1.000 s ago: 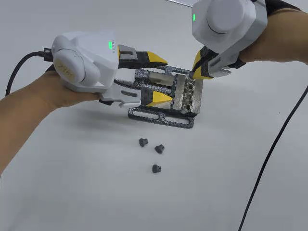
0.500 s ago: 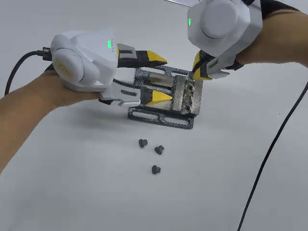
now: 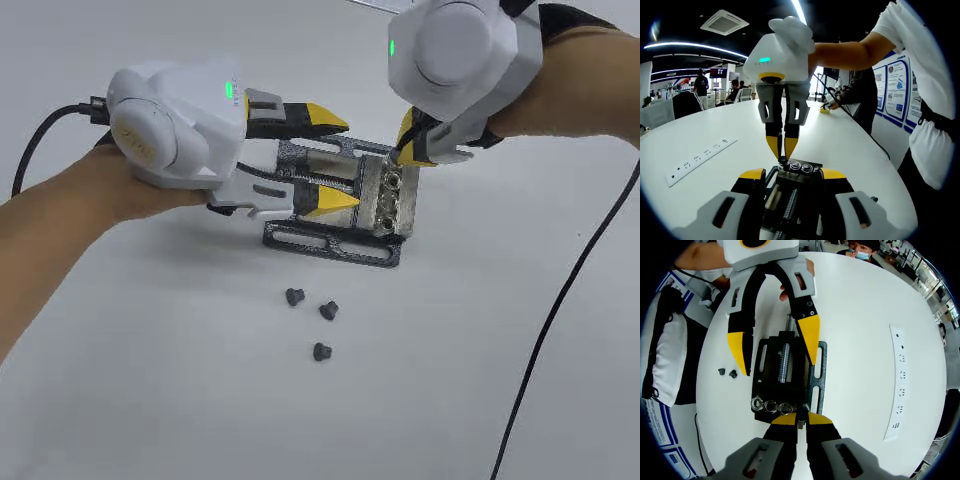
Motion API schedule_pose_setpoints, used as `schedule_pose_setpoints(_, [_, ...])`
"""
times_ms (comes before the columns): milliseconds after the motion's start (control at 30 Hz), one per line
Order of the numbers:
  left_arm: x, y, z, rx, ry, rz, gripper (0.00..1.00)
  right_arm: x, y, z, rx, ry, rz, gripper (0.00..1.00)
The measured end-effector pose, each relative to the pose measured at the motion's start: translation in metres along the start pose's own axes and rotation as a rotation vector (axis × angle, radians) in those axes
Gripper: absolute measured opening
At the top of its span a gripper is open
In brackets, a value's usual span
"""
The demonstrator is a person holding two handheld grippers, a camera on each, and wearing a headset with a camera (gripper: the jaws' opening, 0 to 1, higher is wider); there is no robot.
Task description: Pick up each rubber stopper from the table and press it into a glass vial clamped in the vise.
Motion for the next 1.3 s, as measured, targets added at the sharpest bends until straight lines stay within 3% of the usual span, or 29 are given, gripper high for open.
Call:
schedule_pose_setpoints(567, [0.002, -0.001, -0.004, -0.009, 0.004, -0.003, 0.4, 0.003, 0.003, -0.001, 0.007, -0.003, -0.027, 0.04])
schedule_pose_setpoints(867, [0.001, 0.0, -0.001, -0.004, -0.002, -0.012, 0.4, 0.0, -0.003, -0.002, 0.041, -0.017, 0.038, 0.05])
schedule_pose_setpoints(1100, [0.0, 0.004, 0.006, 0.004, -0.008, -0.017, 0.4, 0.0, 0.001, -0.006, 0.032, -0.034, 0.03, 0.06])
schedule_pose_setpoints(1300, [-0.003, 0.006, 0.011, 0.011, -0.006, -0.029, 0.4, -0.002, -0.004, -0.005, 0.062, -0.029, 0.062, 0.06])
Point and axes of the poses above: the centre of the closed fingertips' face, and the gripper's own axes: x roughly forward along the fingers, z roughly to its right, y roughly out of its top, the point moved 10 cm from there along -x, roughly backward along the fingers, and after that the axes turned 5 degrees about -y, right-handed, at the moved point
